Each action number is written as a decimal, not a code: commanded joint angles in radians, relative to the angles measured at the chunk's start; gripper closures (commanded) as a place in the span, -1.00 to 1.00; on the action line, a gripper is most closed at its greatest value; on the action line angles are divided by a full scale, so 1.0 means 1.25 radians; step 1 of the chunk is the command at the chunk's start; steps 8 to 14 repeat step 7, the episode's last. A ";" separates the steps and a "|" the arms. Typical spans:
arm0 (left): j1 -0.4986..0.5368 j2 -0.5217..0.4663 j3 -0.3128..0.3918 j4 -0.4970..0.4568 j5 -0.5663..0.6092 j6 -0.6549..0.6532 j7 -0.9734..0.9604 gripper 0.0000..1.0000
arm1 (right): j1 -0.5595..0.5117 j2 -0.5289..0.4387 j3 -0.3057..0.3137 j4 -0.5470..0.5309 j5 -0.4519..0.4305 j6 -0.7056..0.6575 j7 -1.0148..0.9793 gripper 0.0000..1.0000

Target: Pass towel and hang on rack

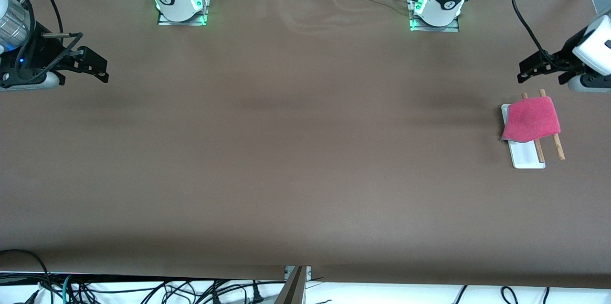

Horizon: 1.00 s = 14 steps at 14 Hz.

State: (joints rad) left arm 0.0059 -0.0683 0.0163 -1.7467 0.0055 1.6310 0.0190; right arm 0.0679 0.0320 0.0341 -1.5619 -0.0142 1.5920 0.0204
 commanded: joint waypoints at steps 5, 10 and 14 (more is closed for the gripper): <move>0.014 -0.025 -0.047 -0.025 -0.007 0.014 -0.020 -1.00 | -0.005 0.000 0.006 0.011 -0.008 -0.013 -0.007 -1.00; 0.014 -0.023 -0.046 -0.025 -0.009 0.014 -0.019 -1.00 | -0.005 0.000 0.006 0.011 -0.008 -0.015 -0.007 -1.00; 0.014 -0.023 -0.046 -0.025 -0.009 0.014 -0.019 -1.00 | -0.005 0.000 0.006 0.011 -0.008 -0.015 -0.007 -1.00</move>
